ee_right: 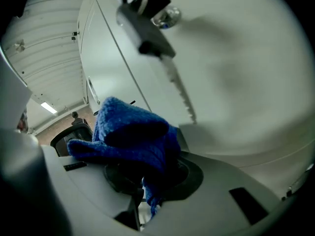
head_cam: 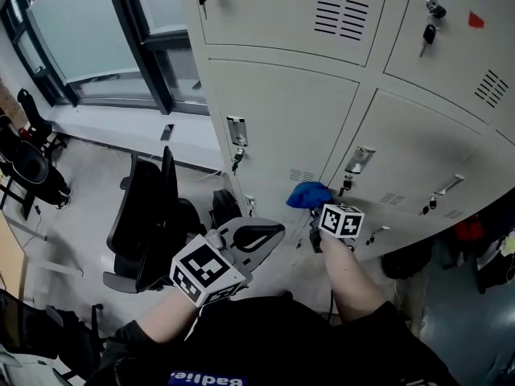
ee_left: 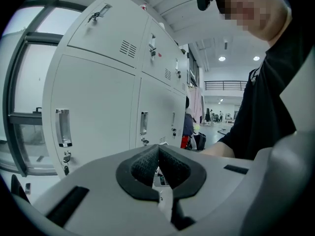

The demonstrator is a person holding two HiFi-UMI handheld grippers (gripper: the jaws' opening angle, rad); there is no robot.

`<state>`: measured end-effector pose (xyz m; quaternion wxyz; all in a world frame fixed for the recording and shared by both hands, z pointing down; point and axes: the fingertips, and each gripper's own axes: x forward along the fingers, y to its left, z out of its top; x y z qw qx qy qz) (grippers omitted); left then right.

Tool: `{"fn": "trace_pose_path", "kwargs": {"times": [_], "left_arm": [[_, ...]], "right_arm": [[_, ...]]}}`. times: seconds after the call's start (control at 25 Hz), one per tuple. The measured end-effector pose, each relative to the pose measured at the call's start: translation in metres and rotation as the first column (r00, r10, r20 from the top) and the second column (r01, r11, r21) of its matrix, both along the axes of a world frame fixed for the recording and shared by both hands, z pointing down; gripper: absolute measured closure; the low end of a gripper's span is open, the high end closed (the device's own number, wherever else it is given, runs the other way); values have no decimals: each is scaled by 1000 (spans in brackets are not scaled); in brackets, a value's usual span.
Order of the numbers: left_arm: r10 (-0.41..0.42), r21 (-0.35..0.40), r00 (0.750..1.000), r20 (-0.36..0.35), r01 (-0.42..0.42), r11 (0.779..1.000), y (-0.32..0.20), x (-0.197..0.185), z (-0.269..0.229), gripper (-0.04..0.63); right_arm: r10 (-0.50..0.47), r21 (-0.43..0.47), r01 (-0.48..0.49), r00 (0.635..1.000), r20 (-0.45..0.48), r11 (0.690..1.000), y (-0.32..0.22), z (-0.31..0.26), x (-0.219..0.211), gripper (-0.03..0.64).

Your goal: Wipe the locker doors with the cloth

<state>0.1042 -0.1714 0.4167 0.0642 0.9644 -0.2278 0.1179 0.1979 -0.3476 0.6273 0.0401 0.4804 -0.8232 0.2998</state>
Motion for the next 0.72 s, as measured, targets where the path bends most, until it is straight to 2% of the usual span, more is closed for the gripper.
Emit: {"fn": "trace_pose_path", "kwargs": {"times": [0.28, 0.44, 0.72], "left_arm": [[-9, 11, 1000, 6, 9, 1000, 9, 22, 0, 588], [-1, 28, 1000, 18, 0, 1000, 19, 21, -2, 588], [75, 62, 997, -10, -74, 995, 48, -5, -15, 588]], "right_arm": [[-41, 30, 41, 999, -8, 999, 5, -11, -1, 569], [-72, 97, 73, 997, -18, 993, 25, -41, -6, 569], [-29, 244, 54, 994, -104, 968, 80, -106, -22, 569]]}}
